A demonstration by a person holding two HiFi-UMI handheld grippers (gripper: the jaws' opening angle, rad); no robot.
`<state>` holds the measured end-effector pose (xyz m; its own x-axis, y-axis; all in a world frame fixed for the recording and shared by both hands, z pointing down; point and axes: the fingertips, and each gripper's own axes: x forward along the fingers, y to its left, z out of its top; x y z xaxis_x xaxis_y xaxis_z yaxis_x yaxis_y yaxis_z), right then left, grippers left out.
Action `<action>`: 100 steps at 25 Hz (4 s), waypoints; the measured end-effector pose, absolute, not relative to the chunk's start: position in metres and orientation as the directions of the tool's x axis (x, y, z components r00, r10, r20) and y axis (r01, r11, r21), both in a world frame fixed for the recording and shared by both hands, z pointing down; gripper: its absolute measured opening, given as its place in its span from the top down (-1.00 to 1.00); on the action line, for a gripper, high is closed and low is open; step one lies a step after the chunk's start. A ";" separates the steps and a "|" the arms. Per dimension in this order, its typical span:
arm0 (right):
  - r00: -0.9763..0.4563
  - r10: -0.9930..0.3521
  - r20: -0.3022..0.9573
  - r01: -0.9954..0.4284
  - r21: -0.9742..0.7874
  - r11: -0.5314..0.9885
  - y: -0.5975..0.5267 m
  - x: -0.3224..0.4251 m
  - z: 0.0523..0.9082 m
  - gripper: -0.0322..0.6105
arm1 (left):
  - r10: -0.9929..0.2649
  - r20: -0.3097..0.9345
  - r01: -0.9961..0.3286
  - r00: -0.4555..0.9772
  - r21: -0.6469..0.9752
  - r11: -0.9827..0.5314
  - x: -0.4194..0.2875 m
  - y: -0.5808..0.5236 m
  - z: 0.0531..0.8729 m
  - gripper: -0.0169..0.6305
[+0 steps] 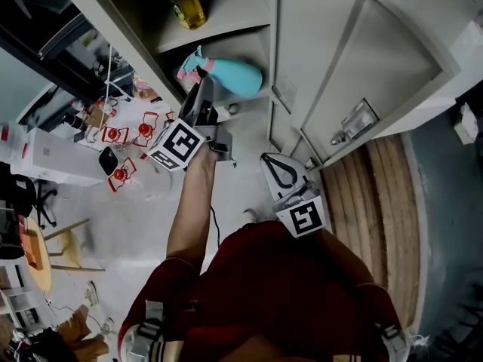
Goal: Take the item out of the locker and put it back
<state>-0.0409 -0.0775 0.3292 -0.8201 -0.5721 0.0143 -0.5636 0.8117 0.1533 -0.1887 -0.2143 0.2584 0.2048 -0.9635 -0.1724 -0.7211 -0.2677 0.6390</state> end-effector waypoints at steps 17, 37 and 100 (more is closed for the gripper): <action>-0.827 -0.562 0.020 -0.545 0.218 0.809 -0.092 -0.043 0.324 0.91 | -0.971 -0.156 -0.674 0.180 0.700 -0.238 -0.196 -0.274 0.262 0.81; -0.848 -0.511 -0.139 -0.527 0.129 0.840 -0.123 -0.086 0.255 0.91 | -0.977 -0.107 -0.769 0.187 0.603 -0.213 -0.201 -0.313 0.257 0.81; -0.798 -0.578 -0.174 -0.591 0.034 0.806 -0.155 -0.075 0.241 0.91 | -0.961 -0.093 -0.965 0.261 -0.064 -0.256 -0.152 -0.294 0.234 0.40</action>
